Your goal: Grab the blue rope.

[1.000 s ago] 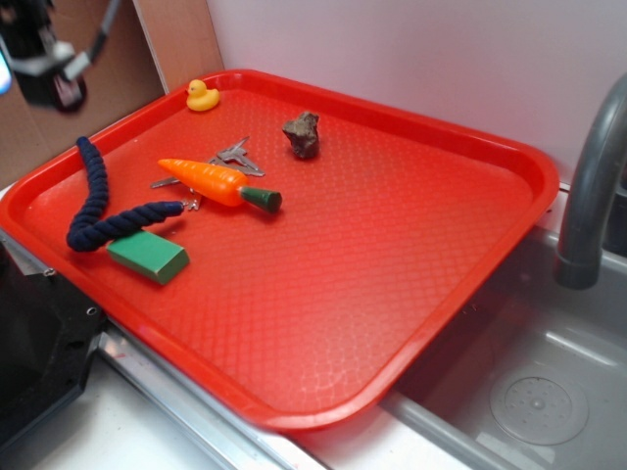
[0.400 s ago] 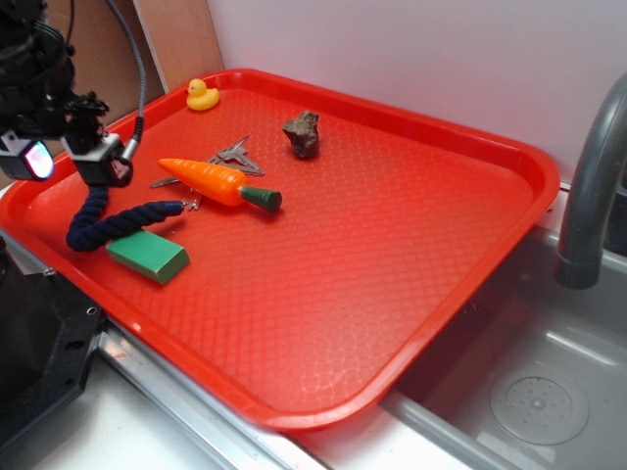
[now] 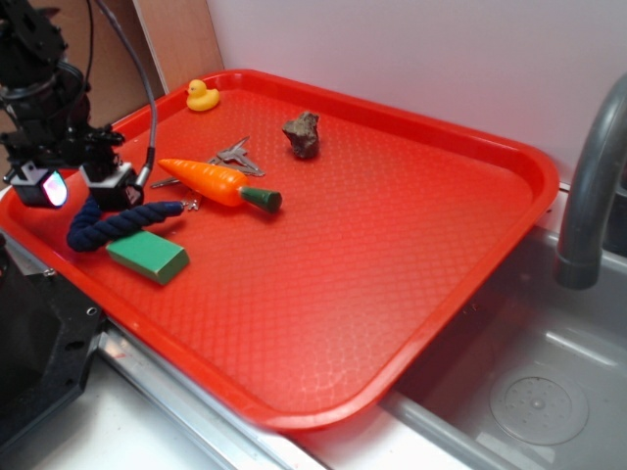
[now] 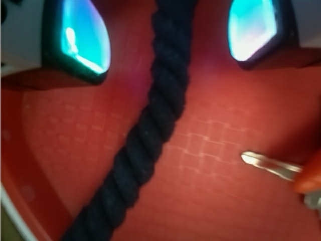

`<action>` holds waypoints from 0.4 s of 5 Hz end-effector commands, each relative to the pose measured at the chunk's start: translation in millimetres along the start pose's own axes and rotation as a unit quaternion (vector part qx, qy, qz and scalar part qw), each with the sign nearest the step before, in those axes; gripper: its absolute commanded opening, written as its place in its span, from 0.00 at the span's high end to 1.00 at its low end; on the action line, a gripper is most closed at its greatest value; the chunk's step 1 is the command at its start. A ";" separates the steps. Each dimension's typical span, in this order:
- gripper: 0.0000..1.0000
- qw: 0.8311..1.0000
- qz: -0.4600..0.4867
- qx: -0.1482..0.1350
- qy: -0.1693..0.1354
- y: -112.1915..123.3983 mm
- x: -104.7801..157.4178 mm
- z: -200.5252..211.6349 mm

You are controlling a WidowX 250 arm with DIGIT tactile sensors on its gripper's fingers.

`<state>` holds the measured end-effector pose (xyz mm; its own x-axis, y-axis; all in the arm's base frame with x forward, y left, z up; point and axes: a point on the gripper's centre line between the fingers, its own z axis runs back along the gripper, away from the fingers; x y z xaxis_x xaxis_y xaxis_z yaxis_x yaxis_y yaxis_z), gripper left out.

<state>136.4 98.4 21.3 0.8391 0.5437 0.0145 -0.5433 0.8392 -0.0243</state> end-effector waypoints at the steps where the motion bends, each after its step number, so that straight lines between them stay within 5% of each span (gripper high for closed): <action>1: 0.00 1.000 -0.011 0.001 0.012 -5.6 13.0 -20.7; 2: 1.00 1.000 -0.005 0.002 0.004 -6.4 10.7 -17.7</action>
<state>156.2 103.7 10.1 0.8449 0.5345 0.0225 -0.5342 0.8452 -0.0187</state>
